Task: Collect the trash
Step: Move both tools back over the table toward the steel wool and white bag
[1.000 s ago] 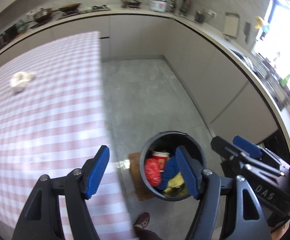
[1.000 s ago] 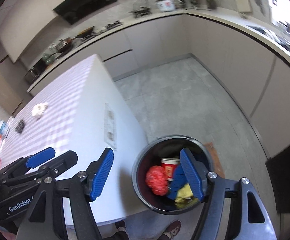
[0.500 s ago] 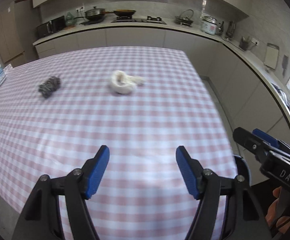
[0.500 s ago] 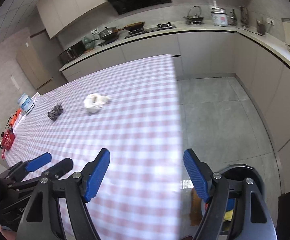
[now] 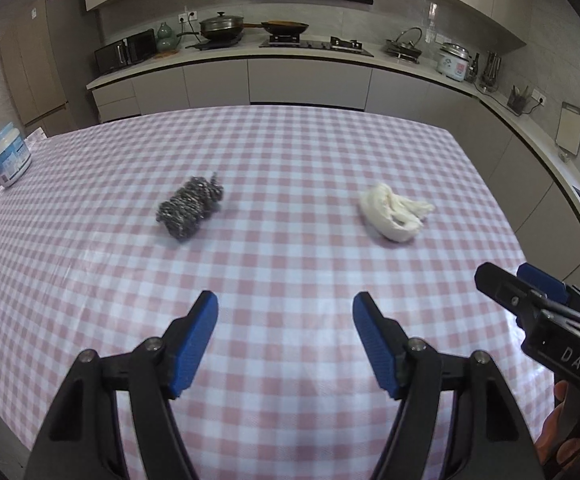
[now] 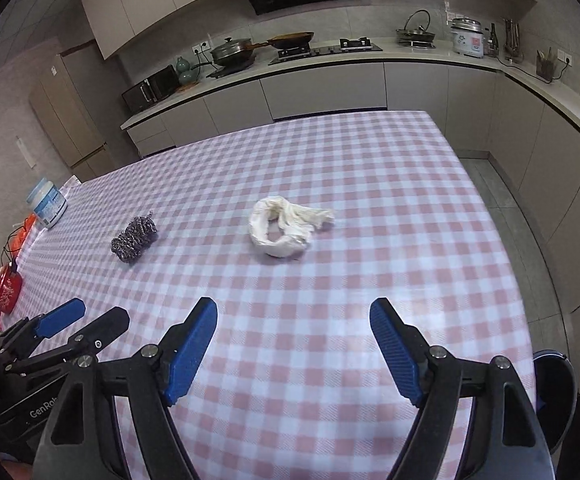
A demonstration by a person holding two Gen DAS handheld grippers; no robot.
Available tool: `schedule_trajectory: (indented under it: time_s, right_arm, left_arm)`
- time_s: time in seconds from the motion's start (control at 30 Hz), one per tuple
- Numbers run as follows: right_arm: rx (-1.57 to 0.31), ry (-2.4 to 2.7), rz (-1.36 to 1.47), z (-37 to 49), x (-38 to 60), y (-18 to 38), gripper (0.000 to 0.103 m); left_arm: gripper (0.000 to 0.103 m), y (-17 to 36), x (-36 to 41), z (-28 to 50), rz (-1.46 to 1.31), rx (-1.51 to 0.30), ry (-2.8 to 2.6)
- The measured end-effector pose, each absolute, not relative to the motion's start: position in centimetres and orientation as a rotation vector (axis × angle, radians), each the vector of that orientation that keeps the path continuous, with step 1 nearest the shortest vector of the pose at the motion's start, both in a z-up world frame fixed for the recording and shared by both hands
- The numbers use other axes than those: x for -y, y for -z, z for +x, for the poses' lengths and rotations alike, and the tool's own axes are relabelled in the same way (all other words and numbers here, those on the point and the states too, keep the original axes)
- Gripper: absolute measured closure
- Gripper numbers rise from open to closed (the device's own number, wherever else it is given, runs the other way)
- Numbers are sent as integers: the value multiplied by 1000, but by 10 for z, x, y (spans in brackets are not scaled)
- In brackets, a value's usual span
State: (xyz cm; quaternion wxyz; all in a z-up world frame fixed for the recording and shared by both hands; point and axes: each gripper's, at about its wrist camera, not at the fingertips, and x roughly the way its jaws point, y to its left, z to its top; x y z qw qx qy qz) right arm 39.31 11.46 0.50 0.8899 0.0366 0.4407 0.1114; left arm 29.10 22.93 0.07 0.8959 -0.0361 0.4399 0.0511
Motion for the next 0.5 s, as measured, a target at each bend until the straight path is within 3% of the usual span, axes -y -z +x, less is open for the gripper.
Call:
schedule_trajectory:
  time_s: [0.5]
  right_arm:
    - [-955,-155,47,436,-162,16,22]
  left_arm:
    - [32,20,-287,336,-68,-942,-95]
